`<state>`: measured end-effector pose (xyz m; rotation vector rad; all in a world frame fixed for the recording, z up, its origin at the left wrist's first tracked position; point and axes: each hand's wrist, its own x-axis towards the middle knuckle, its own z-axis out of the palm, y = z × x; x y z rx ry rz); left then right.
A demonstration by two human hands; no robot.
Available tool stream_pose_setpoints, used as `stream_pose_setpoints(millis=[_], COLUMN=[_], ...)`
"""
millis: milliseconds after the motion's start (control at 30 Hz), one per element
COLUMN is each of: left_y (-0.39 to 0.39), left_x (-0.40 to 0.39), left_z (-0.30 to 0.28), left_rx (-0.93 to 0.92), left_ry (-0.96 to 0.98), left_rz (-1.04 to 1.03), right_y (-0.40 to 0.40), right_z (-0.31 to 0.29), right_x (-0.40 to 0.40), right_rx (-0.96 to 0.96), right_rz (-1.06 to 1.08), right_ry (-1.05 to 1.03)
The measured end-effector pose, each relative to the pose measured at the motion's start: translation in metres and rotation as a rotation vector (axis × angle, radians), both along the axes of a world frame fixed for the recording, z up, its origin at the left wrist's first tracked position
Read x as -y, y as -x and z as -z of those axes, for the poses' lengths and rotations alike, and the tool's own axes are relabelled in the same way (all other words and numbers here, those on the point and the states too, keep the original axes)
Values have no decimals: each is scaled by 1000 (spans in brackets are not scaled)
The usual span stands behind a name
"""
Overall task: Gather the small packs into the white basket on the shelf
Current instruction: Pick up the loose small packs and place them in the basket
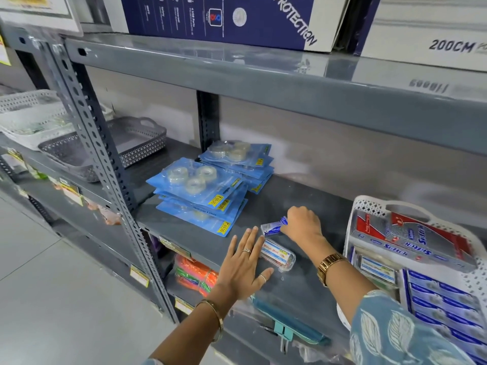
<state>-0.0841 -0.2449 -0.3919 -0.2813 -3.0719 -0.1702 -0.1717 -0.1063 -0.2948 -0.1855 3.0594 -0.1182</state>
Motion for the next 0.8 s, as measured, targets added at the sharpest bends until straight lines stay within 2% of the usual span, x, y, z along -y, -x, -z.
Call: stream_pose_setpoints(millis=[200,300,433,533,700,800], left_y=[-1,-6,-20,-29,-47,-55], left_x=[-3,-6,-27,-45,-77,-89], left_z=[-5,-4,-17,-17,-15,-16], left_rx=[-59,-29,-47,-57,-74,-57], left_ry=[-60,13,-9,10,0,13], left_rz=[47,-14,-35,-3,51,73], right_y=[-15,-29,-48,-62,-87,-101], right_z=[-7,-9,-12,-16,-30,-38], right_x=[-16,-25,-49,-71,-107,-135], right_rx=[-65,-113,-140,-145,-163,-191], right_rz=[28,16,58,109,200,244], right_ry=[98,106,194,352,749,746])
